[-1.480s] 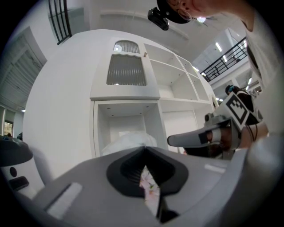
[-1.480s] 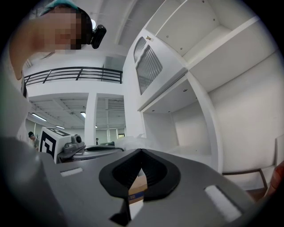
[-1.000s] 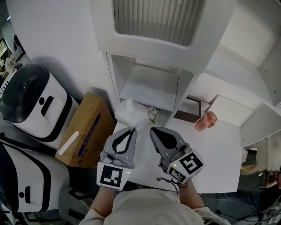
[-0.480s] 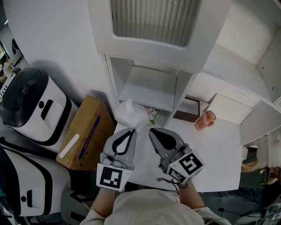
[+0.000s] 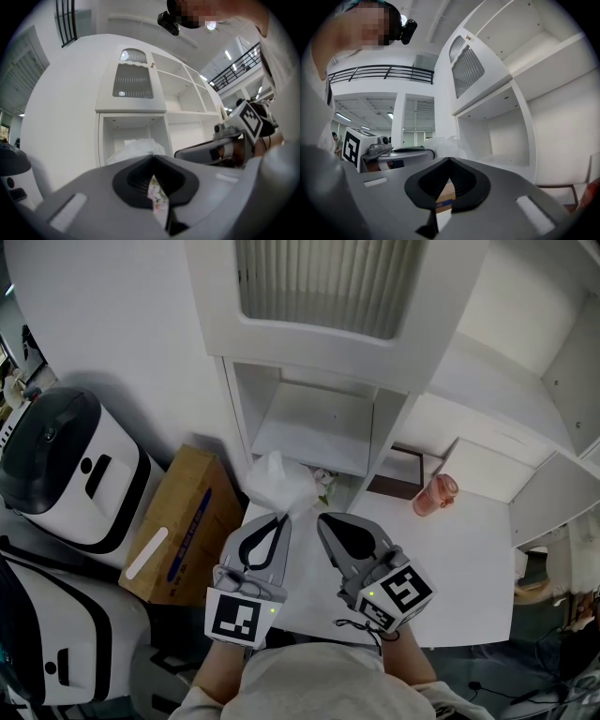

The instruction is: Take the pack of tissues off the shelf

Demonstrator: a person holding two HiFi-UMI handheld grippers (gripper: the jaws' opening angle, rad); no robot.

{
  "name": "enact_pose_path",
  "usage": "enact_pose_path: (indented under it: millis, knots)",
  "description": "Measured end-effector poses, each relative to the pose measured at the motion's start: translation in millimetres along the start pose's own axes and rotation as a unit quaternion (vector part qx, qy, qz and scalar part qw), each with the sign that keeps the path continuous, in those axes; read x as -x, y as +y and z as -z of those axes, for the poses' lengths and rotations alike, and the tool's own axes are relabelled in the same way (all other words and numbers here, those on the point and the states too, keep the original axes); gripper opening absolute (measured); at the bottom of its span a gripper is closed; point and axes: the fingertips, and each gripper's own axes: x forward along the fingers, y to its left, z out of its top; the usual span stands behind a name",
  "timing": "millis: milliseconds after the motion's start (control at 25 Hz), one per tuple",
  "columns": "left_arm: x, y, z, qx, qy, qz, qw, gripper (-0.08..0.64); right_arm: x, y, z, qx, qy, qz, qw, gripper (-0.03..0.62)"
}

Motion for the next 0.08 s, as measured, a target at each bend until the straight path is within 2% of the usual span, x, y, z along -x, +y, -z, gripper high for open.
enact_pose_path:
  millis: [80]
  knots:
    - [0.3,-0.4,-0.8,-0.001,-0.001,0.001,1.0,0.0,0.6,0.5,-0.7,0.0,0.0,0.001,1.0,0.0]
